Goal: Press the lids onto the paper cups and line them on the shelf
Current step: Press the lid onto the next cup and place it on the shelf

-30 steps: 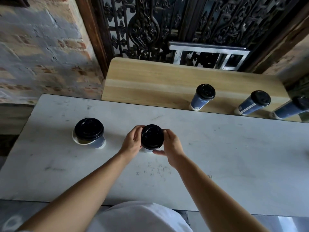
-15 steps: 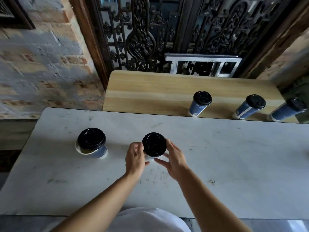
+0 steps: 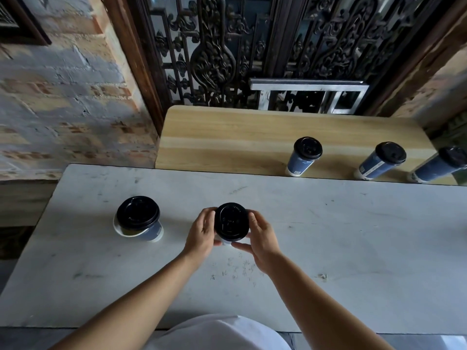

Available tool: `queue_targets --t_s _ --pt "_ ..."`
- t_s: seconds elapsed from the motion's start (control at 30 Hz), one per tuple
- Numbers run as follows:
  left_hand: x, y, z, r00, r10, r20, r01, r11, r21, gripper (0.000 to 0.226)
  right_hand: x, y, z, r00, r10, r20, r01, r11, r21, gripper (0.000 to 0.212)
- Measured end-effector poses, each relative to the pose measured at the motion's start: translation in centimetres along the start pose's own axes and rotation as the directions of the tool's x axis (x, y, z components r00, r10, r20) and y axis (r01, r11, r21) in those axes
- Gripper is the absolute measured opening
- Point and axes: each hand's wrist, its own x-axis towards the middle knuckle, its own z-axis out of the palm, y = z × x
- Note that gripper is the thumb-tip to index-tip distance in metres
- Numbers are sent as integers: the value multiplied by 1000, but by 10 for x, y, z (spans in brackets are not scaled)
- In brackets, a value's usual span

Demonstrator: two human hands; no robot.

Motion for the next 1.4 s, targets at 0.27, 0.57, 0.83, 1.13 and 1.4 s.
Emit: queue_targets --t_s 0.27,0.57,0.83,1.13,1.4 --pt "-3 4 2 998 -40 48 41 999 -22 30 0 5 7 996 -67 -57 65 997 -39 27" --pt "-10 -4 11 989 -143 -46 139 988 -69 34 -11 12 -2 997 61 38 -68 973 220 26" --pt "-9 -1 7 961 -251 -117 250 968 -22 42 -11 21 -5 998 -60 -25 59 998 -11 37" --pt "2 3 -9 983 -180 -25 181 982 60 37 2 11 2 999 -25 -37 20 991 -136 32" --pt "7 7 -12 990 -131 46 131 991 19 31 1 9 7 998 46 -30 -45 999 25 40"
